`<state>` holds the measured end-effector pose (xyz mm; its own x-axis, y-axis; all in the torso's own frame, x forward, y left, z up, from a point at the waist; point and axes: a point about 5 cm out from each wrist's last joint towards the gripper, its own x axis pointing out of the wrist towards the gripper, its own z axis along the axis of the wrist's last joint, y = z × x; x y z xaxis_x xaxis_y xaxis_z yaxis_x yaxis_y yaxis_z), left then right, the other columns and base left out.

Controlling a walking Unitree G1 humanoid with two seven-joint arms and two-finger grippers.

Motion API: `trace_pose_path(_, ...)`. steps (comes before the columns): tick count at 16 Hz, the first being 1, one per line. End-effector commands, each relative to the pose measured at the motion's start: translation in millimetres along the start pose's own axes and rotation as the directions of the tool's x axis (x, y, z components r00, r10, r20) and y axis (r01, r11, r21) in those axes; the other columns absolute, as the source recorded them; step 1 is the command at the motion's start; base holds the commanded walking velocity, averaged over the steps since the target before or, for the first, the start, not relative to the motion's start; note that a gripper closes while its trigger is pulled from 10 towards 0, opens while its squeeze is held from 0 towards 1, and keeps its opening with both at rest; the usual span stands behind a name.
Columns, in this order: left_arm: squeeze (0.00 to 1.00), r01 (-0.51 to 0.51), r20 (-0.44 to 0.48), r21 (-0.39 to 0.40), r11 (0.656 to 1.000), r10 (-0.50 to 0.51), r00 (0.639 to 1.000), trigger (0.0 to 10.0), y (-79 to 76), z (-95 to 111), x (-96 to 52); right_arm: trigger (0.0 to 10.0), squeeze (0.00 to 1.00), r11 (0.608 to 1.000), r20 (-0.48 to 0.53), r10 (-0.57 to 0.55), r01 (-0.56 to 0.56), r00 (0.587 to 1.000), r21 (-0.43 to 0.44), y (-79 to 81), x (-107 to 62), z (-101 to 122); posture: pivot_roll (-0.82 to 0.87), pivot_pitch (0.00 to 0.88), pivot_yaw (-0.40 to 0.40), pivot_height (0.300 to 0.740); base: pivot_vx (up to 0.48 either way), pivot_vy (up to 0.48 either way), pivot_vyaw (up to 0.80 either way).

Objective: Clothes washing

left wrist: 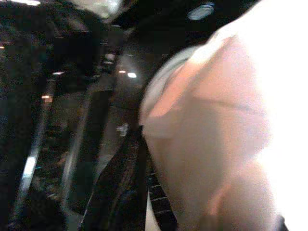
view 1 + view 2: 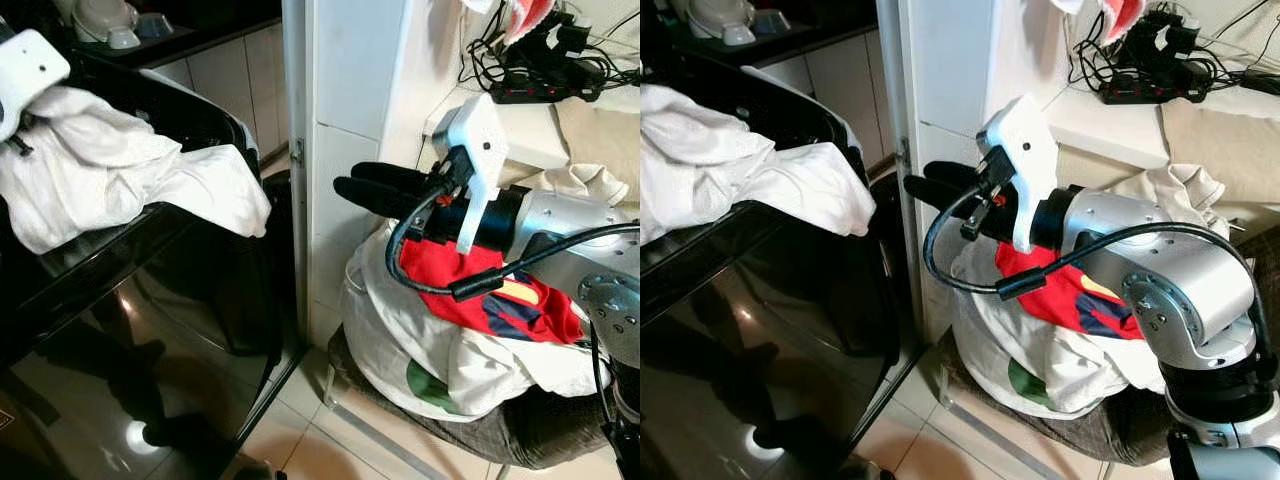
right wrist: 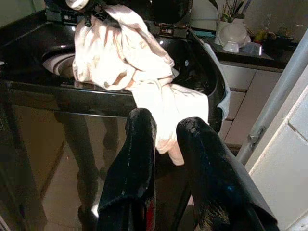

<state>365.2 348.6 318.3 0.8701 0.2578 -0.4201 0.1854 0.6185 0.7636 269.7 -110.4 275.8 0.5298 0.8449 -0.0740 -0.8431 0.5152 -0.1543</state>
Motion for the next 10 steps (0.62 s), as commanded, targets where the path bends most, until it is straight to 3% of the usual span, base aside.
trace_pose_path(1, 1.0, 0.065, 0.025, -0.03, 0.997, -0.065, 0.998, 10.0, 5.4, 3.6, -6.3, 10.0, 0.0, 1.0, -0.023, 0.011, -0.011, 1.0, -0.001, 1.2, -0.7, -3.1, -0.02, 0.0, 0.044, 0.74, 0.0, 0.0, 0.0)
trace_pose_path(5, 1.0, 0.209, -0.014, 0.008, 0.978, -0.209, 0.978, 10.0, 9.9, -5.8, -16.2, 10.0, 0.0, 1.0, -0.037, 0.018, -0.018, 0.999, -0.003, 1.7, -0.9, -5.3, -0.01, 0.0, 0.046, 0.74, 0.0, 0.0, 0.0)
trace_pose_path(7, 1.0, 0.26, -0.009, -0.01, 0.966, -0.26, 0.965, 10.0, 14.0, -10.5, -22.3, 10.0, 0.0, 1.0, -0.039, 0.018, -0.018, 0.999, -0.003, 1.1, -1.1, -5.9, -0.01, 0.0, 0.041, 0.74, 0.0, 0.0, 0.0)
trace_pose_path(9, 1.0, 0.339, 0.08, -0.049, 0.94, -0.334, 0.939, 10.0, 14.3, -8.1, -27.0, 10.0, 0.0, 1.0, -0.041, 0.019, -0.019, 0.999, -0.005, 0.6, -0.7, -6.2, -0.01, 0.0, 0.041, 0.74, 0.0, 0.0, 0.0)
trace_pose_path(10, 1.0, 0.278, 0.105, -0.06, 0.959, -0.271, 0.957, 10.0, 18.7, -6.2, -27.2, 10.0, 0.0, 1.0, -0.04, 0.011, -0.012, 0.999, -0.005, -0.8, -0.6, -6.1, -0.01, 0.0, 0.037, 0.74, 0.0, 0.0, 0.0)
